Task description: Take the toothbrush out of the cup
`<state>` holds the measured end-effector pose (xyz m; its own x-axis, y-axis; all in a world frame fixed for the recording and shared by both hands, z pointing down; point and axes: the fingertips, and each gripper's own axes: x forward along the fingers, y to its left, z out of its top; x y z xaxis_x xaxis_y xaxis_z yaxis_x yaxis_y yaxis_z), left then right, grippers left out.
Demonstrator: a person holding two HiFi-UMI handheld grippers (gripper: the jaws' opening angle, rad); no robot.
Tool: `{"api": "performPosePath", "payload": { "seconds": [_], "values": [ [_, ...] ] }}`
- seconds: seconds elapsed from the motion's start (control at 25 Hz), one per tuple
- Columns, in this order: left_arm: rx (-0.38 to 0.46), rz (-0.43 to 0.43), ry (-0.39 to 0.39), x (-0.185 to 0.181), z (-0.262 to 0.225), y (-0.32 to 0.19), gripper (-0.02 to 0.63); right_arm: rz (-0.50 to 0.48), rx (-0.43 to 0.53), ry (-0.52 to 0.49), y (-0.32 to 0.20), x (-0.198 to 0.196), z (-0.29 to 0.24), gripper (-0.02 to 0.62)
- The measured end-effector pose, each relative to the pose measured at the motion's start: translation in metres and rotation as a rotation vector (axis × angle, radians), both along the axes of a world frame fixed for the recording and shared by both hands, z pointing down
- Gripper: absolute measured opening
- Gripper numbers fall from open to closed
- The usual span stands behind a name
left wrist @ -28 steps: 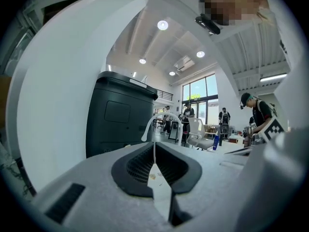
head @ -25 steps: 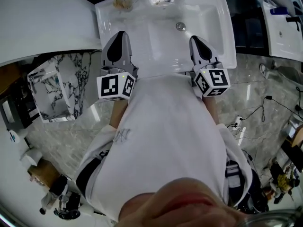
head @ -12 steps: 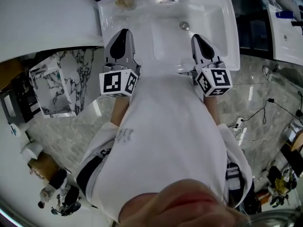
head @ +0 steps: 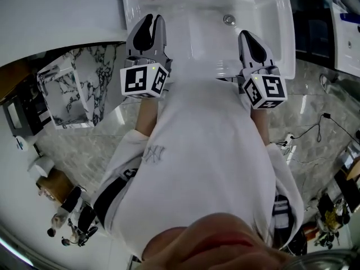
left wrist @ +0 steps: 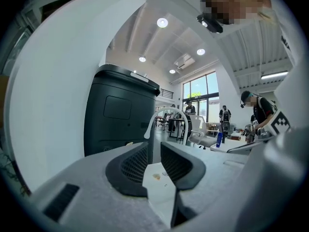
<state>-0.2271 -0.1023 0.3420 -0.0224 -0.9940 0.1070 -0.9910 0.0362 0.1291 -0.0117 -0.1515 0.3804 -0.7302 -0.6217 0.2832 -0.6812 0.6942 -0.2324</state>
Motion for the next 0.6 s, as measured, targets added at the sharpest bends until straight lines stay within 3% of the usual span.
{"api": "performPosePath", "payload": {
  "seconds": [0.12, 0.36, 0.6],
  "values": [
    [-0.015, -0.004, 0.000, -0.011, 0.009, -0.006, 0.091, -0.008, -0.008, 0.006, 0.001, -0.005, 0.002, 0.015],
    [-0.063, 0.002, -0.028, -0.024, 0.031, -0.033, 0.211, 0.003, -0.009, 0.003, -0.004, -0.003, 0.003, 0.015],
    [-0.107, -0.015, -0.071, -0.045, 0.058, -0.071, 0.264, 0.012, -0.015, 0.000, -0.006, -0.004, 0.005, 0.015]
  ]
}}
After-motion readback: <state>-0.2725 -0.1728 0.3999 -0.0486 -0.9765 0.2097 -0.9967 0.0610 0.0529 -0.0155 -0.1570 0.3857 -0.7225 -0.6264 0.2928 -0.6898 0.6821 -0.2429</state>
